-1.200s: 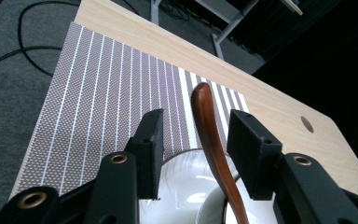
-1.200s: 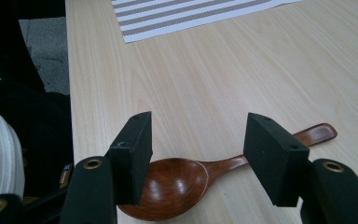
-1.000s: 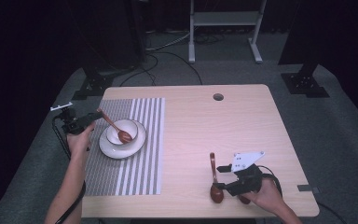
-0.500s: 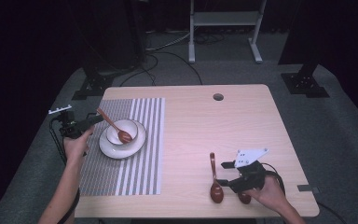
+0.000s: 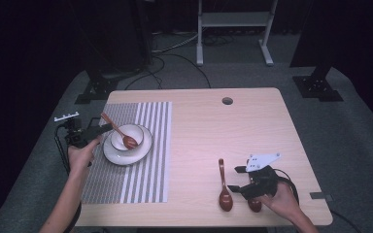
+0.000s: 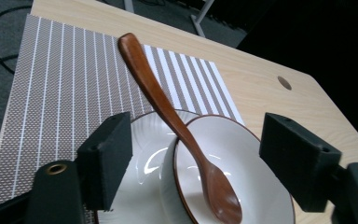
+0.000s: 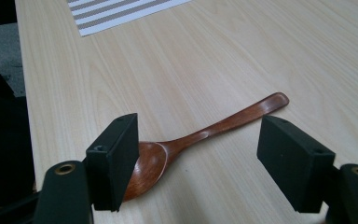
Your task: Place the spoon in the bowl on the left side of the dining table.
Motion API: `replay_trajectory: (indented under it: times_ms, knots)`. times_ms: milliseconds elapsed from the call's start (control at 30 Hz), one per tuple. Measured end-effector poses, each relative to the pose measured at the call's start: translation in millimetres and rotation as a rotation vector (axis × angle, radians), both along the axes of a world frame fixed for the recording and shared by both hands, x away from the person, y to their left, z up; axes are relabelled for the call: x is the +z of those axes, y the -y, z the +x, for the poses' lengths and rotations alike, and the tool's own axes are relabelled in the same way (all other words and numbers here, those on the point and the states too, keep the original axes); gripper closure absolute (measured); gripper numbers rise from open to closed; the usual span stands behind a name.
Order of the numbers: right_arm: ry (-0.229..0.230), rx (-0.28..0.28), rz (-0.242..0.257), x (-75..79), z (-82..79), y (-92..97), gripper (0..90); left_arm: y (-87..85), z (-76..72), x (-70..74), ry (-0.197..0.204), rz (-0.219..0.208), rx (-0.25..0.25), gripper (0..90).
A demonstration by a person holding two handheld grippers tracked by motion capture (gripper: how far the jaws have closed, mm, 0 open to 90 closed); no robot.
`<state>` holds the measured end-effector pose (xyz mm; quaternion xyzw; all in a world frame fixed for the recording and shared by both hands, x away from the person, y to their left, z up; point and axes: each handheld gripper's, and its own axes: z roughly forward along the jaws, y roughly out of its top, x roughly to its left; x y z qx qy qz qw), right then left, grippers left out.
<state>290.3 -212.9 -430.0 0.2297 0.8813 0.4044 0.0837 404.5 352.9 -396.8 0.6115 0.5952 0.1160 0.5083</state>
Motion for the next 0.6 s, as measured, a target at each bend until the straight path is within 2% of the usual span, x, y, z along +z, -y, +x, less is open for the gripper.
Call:
replay_trajectory:
  times_ms: [100, 300, 467, 600]
  knots:
    - [-0.005, -0.01, -0.004, 1.0, 0.7, 1.7, 27.8, 3.9, -2.8, 3.7, 0.009, 0.01, -0.014, 19.8]
    - [-0.006, -0.029, -0.01, 2.8, -0.9, 6.0, 27.6, 14.7, -9.9, 10.8, 0.031, 0.023, -0.053, 17.1]
    - [0.003, -0.045, -0.007, 5.7, -2.9, 11.5, 27.7, 26.7, -15.0, 12.9, 0.035, 0.035, -0.096, 14.8]
    - [0.005, -0.06, -0.001, 6.7, -3.3, 15.0, 27.8, 34.4, -17.6, 10.9, 0.047, 0.007, -0.116, 14.7]
